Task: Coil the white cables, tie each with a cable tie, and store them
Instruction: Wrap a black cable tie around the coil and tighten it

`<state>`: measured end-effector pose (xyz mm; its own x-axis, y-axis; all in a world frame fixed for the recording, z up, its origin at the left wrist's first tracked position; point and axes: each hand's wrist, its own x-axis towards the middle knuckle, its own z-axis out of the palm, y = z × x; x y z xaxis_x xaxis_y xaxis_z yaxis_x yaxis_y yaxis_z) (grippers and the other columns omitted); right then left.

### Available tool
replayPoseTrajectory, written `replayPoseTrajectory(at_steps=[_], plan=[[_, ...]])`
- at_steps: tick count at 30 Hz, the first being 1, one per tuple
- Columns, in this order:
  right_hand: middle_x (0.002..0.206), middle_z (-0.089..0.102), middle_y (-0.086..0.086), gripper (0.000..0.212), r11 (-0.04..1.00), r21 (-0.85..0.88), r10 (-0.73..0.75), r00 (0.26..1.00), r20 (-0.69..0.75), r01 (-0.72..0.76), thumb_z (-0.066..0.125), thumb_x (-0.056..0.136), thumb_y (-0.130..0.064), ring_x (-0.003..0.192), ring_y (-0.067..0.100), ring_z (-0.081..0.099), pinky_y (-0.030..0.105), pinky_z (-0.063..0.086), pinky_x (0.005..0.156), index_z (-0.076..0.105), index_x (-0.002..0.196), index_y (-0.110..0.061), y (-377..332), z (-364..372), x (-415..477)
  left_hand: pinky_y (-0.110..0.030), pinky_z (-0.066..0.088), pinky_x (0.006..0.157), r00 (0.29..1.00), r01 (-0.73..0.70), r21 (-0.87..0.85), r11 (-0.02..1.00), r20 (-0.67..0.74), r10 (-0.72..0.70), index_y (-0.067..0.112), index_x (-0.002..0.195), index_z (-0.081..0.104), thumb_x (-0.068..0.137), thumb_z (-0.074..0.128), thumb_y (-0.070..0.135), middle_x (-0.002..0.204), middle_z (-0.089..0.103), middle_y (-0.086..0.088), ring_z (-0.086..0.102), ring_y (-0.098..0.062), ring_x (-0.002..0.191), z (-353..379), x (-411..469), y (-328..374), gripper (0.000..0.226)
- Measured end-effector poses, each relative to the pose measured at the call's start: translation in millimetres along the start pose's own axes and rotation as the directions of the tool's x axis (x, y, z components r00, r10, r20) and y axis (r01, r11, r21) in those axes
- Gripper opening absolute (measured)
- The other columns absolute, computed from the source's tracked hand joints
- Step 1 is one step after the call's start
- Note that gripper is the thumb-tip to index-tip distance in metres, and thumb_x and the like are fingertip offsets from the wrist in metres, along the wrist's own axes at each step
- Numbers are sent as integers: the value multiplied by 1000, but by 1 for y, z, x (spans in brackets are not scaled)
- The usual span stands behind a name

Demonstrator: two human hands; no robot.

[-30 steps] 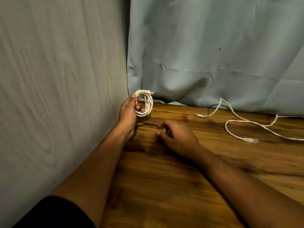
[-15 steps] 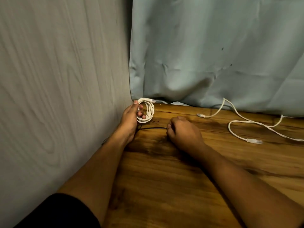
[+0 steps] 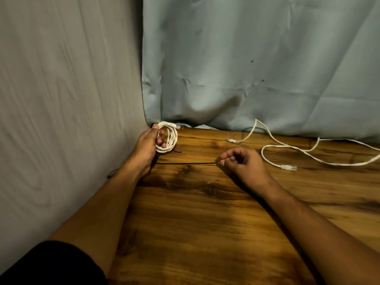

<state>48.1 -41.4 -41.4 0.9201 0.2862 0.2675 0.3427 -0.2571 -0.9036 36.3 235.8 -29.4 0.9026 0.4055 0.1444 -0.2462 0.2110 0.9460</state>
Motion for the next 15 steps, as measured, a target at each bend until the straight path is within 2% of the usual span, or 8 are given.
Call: replayPoseTrajectory(at_steps=[3, 6, 8, 12, 15], plan=[[84, 76, -5, 7, 966, -254, -59, 998, -28, 50, 74, 94, -18, 79, 12, 70, 35, 60, 72, 76, 92, -25, 6, -10, 2, -28, 42, 63, 1000, 3, 29, 1000, 6, -4, 12, 87, 59, 110, 39, 33, 54, 46, 6, 47, -12, 53, 1, -2, 0, 37], [94, 73, -12, 10, 907, -416, -103, 991, -82, 60, 68, 98, -21, 91, 11, 67, 32, 54, 77, 74, 95, -29, 6, -26, 2, -27, 42, 62, 1000, 5, 21, 1000, 12, -5, 12, 87, 58, 111, 39, 32, 53, 45, 6, 46, -13, 54, 2, -3, 1, 36], [102, 72, -9, 10, 825, -553, -159, 987, -22, 120, 66, 99, -23, 95, 14, 65, 34, 53, 81, 74, 99, -28, 7, -32, 1, -27, 41, 62, 1000, 3, 25, 1000, 12, -3, 12, 87, 58, 111, 39, 32, 54, 45, 5, 45, -14, 56, 3, -4, 1, 36], [109, 65, -8, 14, 751, -637, -193, 980, 40, 174, 68, 96, -36, 99, 13, 61, 40, 54, 86, 73, 107, -30, 5, -26, -3, -28, 42, 62, 1000, -15, 50, 999, 26, 13, 12, 86, 58, 111, 39, 32, 54, 45, 6, 46, -15, 57, 5, -7, 2, 36], [120, 61, -4, 31, 664, -727, -229, 973, 27, 176, 69, 94, -45, 111, 17, 58, 43, 54, 92, 68, 121, -30, 2, -20, -4, -28, 42, 62, 999, -31, 44, 999, 29, 30, 13, 87, 57, 110, 39, 32, 55, 44, 5, 47, -14, 56, 8, -8, 5, 35]])
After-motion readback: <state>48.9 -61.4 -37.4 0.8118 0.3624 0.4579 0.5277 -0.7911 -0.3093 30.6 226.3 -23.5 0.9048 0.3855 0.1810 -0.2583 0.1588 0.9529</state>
